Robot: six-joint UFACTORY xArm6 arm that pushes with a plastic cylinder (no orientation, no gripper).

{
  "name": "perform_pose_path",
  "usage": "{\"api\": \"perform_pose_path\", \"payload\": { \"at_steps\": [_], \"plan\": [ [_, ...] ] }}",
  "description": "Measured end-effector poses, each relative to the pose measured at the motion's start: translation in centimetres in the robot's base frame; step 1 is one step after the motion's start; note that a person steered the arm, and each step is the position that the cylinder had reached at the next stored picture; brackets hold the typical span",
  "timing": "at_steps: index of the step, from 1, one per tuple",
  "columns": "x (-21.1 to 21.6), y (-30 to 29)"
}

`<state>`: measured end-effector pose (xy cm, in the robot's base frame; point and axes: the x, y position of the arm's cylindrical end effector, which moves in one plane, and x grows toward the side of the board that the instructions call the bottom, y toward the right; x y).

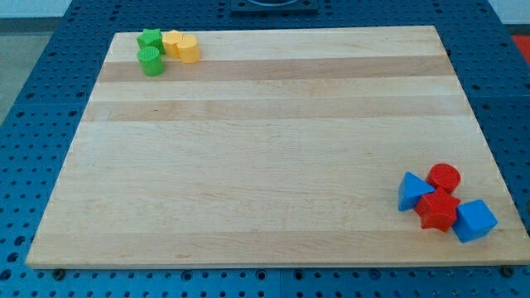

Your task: Slightly move the blue cube to the bottom right of the red star

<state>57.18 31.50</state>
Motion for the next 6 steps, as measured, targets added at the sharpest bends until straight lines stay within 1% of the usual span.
{"api": "perform_pose_path", "payload": {
  "at_steps": [2,6],
  "plan": [
    [2.8,-3.6],
    [2.7,-12.3]
  ]
}}
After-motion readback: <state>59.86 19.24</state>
